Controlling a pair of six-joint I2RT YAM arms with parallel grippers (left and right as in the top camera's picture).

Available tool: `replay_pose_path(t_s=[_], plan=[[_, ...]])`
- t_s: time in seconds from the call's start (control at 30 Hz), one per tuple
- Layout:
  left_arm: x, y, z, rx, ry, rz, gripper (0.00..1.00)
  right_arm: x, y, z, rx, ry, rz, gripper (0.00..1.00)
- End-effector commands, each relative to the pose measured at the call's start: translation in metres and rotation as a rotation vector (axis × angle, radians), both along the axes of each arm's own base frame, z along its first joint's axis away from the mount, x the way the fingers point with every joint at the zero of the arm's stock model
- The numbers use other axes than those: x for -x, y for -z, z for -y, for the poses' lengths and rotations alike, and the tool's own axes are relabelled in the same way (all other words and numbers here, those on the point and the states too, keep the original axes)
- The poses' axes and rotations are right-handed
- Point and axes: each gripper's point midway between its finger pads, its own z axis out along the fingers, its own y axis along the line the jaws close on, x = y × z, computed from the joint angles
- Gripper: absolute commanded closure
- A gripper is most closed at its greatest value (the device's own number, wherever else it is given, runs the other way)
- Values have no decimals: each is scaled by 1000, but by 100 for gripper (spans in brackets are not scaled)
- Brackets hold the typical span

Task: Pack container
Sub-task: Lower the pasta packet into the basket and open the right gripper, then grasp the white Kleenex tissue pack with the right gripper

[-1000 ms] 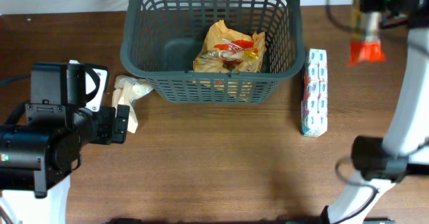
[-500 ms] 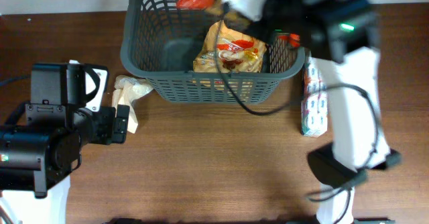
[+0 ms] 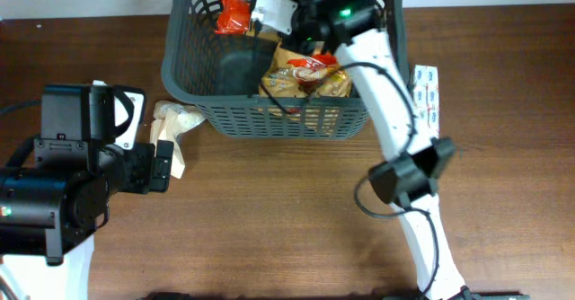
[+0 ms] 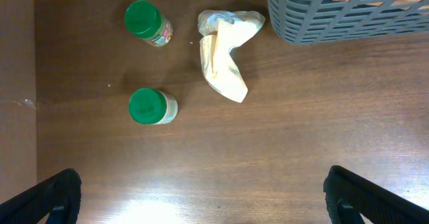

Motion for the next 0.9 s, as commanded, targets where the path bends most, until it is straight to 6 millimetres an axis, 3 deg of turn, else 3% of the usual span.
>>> replay_pose_path(t_s=[0.0,0.1,0.17,0.27,0.33,0.37,0.47,0.5,0.53,0.57,0.6,0.63,0.67,0.7,0.73,0.77,0.8,0.87], plan=[[1,-3,-1,7,-8,11,1,-4,20,-5,-52,60,-68,96],[1,-3,-1,7,-8,11,1,1,29,-4,-55,92,-113,95],[1,-3,-1,7,-8,11,1,4,18,-2,-71,124,-117,83],[1,-3,-1,7,-8,11,1,16,-31,3,-162,201,-104,56],[1,-3,-1,7,-8,11,1,30,-70,10,-195,205,-65,47],[1,-3,-1,7,-8,11,1,38,-96,16,-213,205,-29,35],[1,-3,-1,7,-8,11,1,61,-170,44,-244,252,115,30],[1,-3,-1,7,-8,11,1,65,-184,52,-246,270,148,31],[1,-3,-1,7,-8,11,1,75,-212,71,-253,320,213,32],[1,-3,-1,7,-8,11,1,87,-251,107,-287,442,299,33],[1,-3,-1,7,-8,11,1,92,-264,124,-305,495,326,33],[1,-3,-1,7,-8,11,1,99,-284,154,-351,593,361,33],[1,-3,-1,7,-8,11,1,103,-292,176,-385,659,373,32],[1,-3,-1,7,-8,11,1,107,-301,210,-432,760,379,32],[1,-3,-1,7,-8,11,1,109,-301,246,-465,875,373,32],[1,-3,-1,7,-8,11,1,109,-298,265,-485,939,361,32],[1,-3,-1,7,-8,11,1,108,-289,298,-518,1048,327,31],[1,-3,-1,7,-8,11,1,99,-250,339,-565,1160,175,29]])
